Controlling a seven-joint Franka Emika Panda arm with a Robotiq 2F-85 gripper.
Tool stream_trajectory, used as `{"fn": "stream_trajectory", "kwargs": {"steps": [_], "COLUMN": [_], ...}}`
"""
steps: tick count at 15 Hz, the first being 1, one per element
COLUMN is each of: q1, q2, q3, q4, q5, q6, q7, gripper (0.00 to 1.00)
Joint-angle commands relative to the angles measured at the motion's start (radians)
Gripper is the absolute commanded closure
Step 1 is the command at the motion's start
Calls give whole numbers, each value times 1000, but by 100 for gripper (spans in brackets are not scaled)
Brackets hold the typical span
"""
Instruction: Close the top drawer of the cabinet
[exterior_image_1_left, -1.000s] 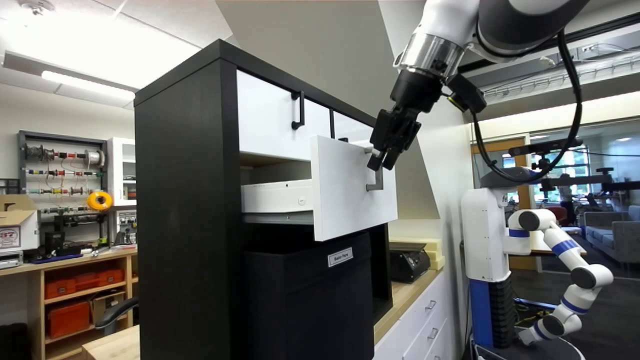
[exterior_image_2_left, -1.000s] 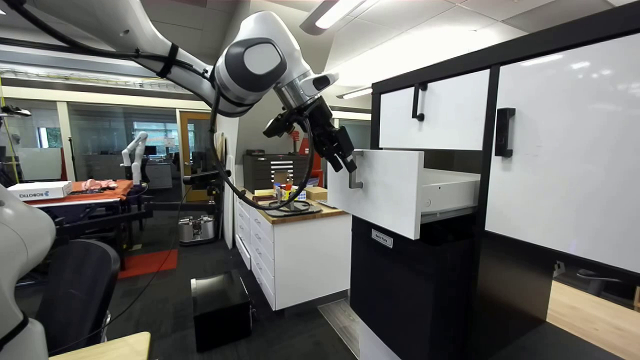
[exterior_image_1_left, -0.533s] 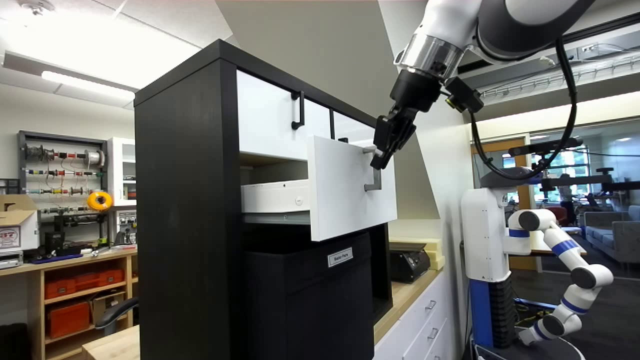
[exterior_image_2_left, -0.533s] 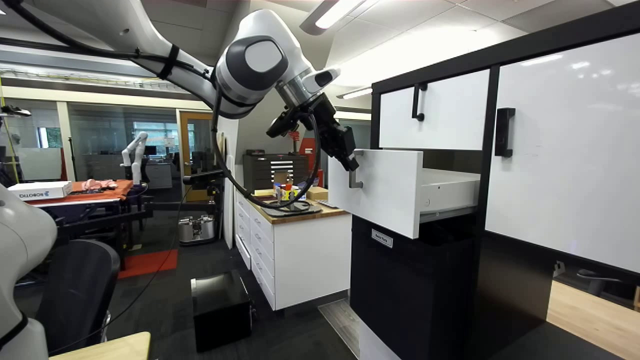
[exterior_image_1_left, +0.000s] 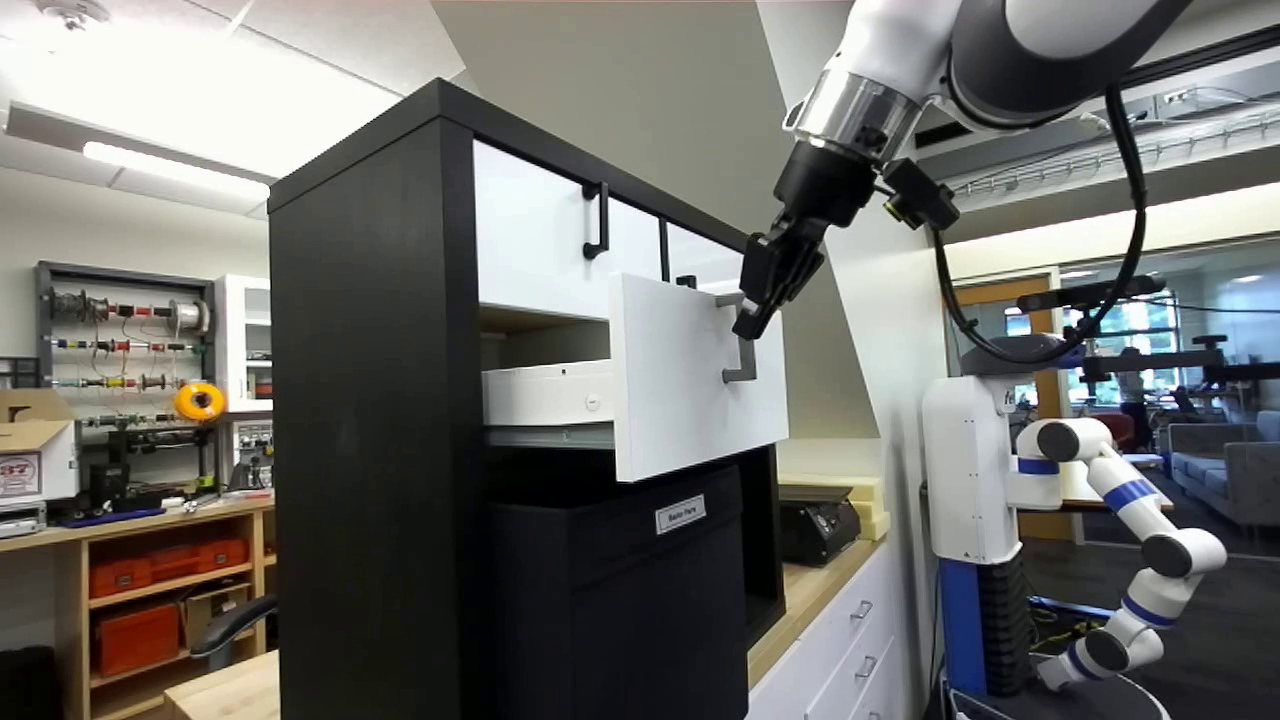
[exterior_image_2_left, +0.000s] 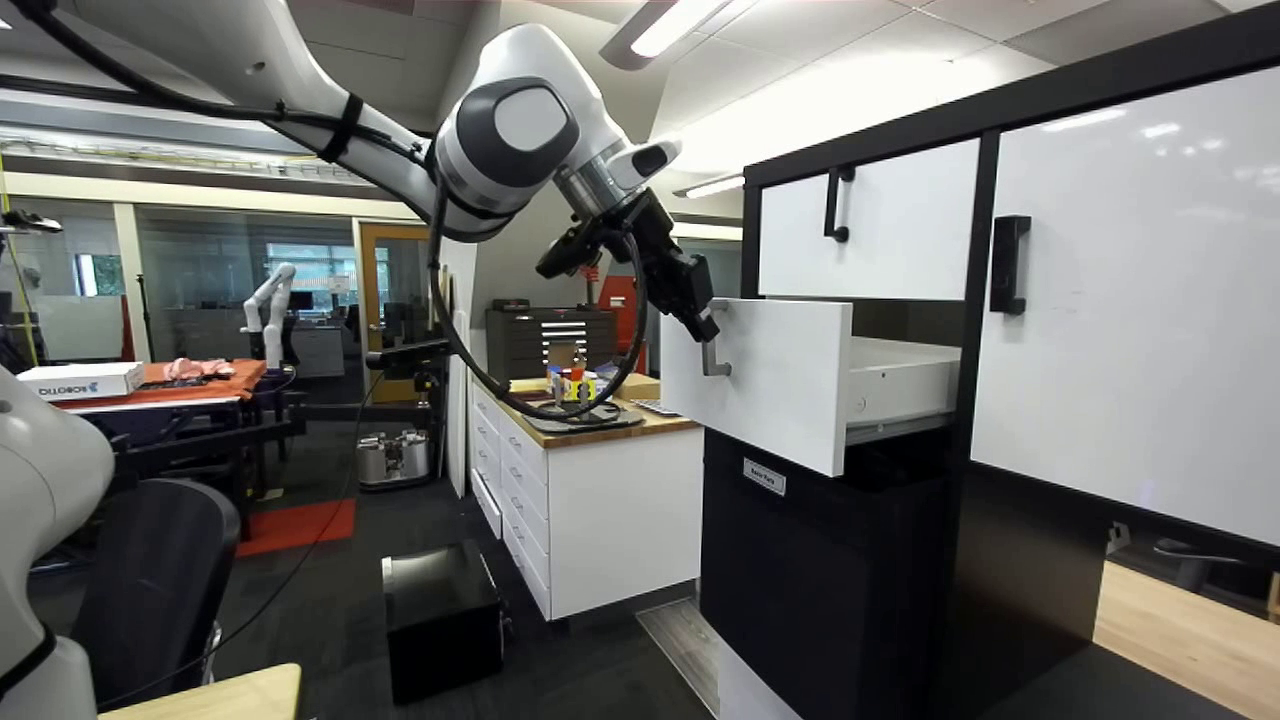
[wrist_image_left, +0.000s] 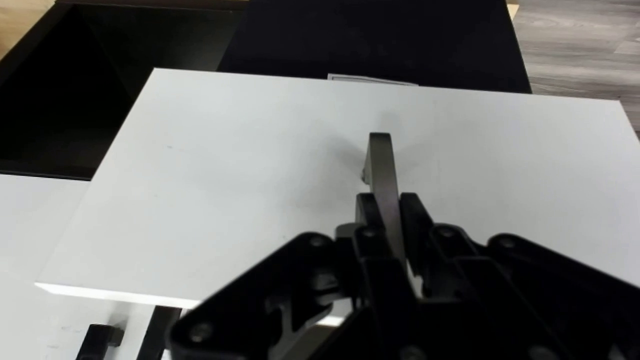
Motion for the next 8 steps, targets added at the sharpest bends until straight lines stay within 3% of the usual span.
{"fn": "stream_trajectory", "kwargs": {"steps": [1,8], "q1": [-1,12], "q2": [79,266], "q3": [-1,-35], "q4": [68,266], "q5": [-11,6], "q6": [17,-4], "q7": [-18,-61], "gripper": [95,95]}}
